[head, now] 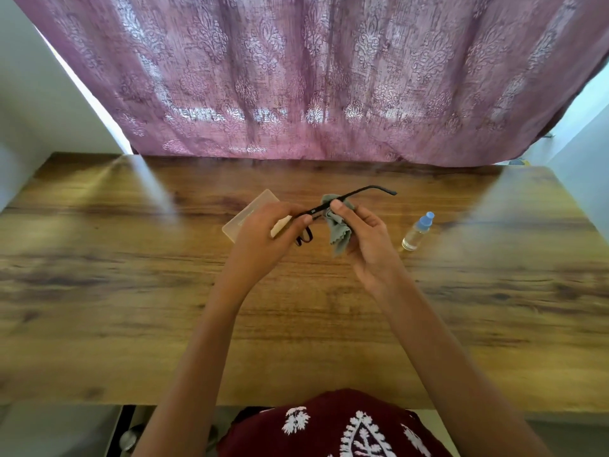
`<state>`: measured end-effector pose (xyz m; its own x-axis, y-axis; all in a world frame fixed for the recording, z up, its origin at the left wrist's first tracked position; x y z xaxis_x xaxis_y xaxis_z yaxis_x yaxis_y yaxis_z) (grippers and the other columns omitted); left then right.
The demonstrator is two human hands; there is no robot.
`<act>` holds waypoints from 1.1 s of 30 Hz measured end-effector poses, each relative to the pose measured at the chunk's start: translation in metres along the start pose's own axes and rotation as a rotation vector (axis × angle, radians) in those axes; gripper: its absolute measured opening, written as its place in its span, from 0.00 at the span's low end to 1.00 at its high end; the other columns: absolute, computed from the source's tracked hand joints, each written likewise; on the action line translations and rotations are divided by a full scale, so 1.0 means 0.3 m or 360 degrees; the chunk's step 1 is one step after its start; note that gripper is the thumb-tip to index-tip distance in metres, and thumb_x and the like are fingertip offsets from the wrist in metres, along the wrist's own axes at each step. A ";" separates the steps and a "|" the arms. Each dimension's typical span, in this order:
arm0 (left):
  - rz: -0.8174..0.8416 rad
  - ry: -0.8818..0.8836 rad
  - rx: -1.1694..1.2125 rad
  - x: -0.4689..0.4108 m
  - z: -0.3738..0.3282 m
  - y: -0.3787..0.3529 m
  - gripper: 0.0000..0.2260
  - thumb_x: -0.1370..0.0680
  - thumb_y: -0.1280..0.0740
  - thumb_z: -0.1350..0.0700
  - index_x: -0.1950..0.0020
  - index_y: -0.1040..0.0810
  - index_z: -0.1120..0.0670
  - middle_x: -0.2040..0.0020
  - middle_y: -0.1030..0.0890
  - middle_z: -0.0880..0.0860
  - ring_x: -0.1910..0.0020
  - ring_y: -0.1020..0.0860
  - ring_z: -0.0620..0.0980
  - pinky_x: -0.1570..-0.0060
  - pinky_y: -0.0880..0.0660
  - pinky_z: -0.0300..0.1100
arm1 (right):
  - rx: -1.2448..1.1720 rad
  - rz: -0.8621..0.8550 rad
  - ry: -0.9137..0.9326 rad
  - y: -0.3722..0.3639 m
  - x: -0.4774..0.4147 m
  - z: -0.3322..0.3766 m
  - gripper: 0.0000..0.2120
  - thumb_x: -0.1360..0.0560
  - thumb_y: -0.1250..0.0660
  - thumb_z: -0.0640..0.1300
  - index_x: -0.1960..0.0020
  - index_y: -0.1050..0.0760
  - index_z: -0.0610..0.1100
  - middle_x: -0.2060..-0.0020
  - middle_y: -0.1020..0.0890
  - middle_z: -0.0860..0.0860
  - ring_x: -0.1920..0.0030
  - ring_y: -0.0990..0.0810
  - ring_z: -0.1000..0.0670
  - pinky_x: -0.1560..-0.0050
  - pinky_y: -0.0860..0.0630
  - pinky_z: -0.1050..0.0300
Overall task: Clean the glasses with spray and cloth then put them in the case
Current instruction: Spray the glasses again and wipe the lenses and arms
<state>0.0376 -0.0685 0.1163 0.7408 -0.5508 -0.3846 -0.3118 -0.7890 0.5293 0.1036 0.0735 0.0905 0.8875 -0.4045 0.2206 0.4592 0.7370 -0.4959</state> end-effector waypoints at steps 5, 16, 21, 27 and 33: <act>-0.0050 -0.0027 -0.0276 -0.013 0.011 0.025 0.06 0.22 0.34 0.51 0.51 0.19 0.52 0.56 0.22 0.41 0.52 0.27 0.40 0.52 0.35 0.26 | 0.0719 -0.0131 0.0345 0.028 0.028 0.001 0.06 0.26 0.28 0.42 0.52 0.18 0.39 0.65 0.16 0.50 0.67 0.19 0.53 0.67 0.23 0.60; 0.0025 -0.0215 -0.0446 -0.038 0.019 0.039 0.05 0.21 0.35 0.55 0.49 0.20 0.53 0.56 0.24 0.42 0.52 0.30 0.40 0.51 0.38 0.24 | 0.1767 0.0092 0.1694 -0.108 0.048 0.052 0.09 0.23 0.32 0.39 0.45 0.19 0.35 0.49 0.20 0.45 0.54 0.20 0.54 0.49 0.25 0.63; 0.0023 -0.0305 -0.0418 -0.051 0.027 0.036 0.05 0.22 0.35 0.57 0.49 0.20 0.55 0.57 0.24 0.41 0.54 0.31 0.39 0.53 0.36 0.27 | 0.1907 0.0116 0.1782 -0.120 0.033 0.065 0.10 0.25 0.31 0.35 0.45 0.18 0.37 0.50 0.17 0.46 0.51 0.20 0.48 0.47 0.25 0.60; 0.0023 -0.0341 -0.0359 -0.063 0.023 0.031 0.07 0.21 0.35 0.56 0.49 0.19 0.56 0.56 0.19 0.46 0.54 0.27 0.42 0.50 0.34 0.30 | 0.2265 0.0232 0.1716 -0.127 0.007 0.080 0.08 0.25 0.33 0.34 0.46 0.22 0.36 0.53 0.20 0.45 0.52 0.23 0.46 0.48 0.28 0.59; -0.0001 -0.0334 -0.0321 -0.077 0.019 0.035 0.07 0.21 0.34 0.56 0.49 0.18 0.55 0.55 0.17 0.48 0.53 0.23 0.43 0.43 0.33 0.34 | 0.2364 0.0208 0.1703 -0.115 -0.022 0.082 0.09 0.27 0.32 0.29 0.47 0.23 0.36 0.53 0.21 0.45 0.51 0.24 0.45 0.49 0.28 0.59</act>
<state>0.0139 -0.0655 0.1264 0.5950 -0.6112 -0.5220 -0.1711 -0.7309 0.6607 0.0828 0.0642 0.1267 0.7873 -0.0046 -0.6165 0.5761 0.3616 0.7330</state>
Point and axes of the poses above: each hand's wrist, its own x-axis away from the middle knuckle, its own y-axis out of the back of the hand, z = x × y, the point moved 4 cm from there along -x, towards the middle knuckle
